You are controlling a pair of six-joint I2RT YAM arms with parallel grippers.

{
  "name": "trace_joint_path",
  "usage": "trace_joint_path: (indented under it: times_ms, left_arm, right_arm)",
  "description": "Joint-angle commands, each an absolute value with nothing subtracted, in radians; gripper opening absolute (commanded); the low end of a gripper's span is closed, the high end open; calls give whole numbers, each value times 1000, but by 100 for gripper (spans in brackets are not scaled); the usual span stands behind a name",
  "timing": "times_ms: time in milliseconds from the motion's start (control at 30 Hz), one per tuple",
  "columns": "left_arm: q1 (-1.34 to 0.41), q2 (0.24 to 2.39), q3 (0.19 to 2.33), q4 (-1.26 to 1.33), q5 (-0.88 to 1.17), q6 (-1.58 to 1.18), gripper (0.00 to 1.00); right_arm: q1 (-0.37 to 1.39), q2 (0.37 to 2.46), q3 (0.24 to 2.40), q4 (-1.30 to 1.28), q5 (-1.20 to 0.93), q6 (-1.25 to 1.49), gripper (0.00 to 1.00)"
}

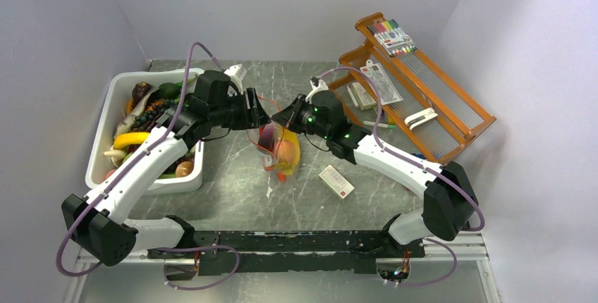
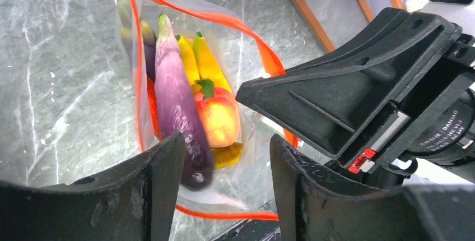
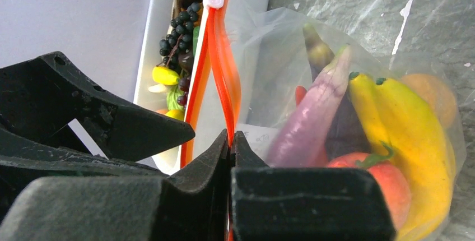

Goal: Place the food in the zip-top bag and seal the zipper
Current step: Place the fake vegetable in the zipper food storage bag.

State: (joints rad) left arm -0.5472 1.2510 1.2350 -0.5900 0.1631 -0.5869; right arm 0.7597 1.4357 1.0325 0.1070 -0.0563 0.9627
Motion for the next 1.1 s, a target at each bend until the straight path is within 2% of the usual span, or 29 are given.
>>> trace_joint_path:
  times_ms: [0,367,533,567,600,633,833,933,1067]
  left_arm:
    - [-558,1229,1225,-531,206,-598,58]
    - [-558,1187,1243,-556,124,-571,63]
    - [-558,1145,1283,-612,5,-537,76]
    - [-558,1142,1297,-632,-26,-528,81]
    - [-558,1141,1313,-650,-55,-518,93]
    - [-558,1140,1327,-670,-93,-507,100]
    - [-551,1141,1385,-758,-351,-479,99]
    - [-508,1135,1396,-779,-402,-466,100]
    - [-355,1122,1368,-766,-348,-433,85]
  right_arm:
    - [764,1434,1065,138,-57,948,0]
    - [764,1428,1056,138,-51,924,0]
    - [764,1401,1041,139,-50,877,0]
    - [764,1396,1039,134,-48,866,0]
    - [764,1391,1041,126,-48,853,0]
    - [764,1388,1042,116,-48,840,0]
    - [765,1333,1018,122,-30,797,0]
    - [766,1308,1007,128,-15,780,0]
    - [765,1289,976,115,-4,752,0]
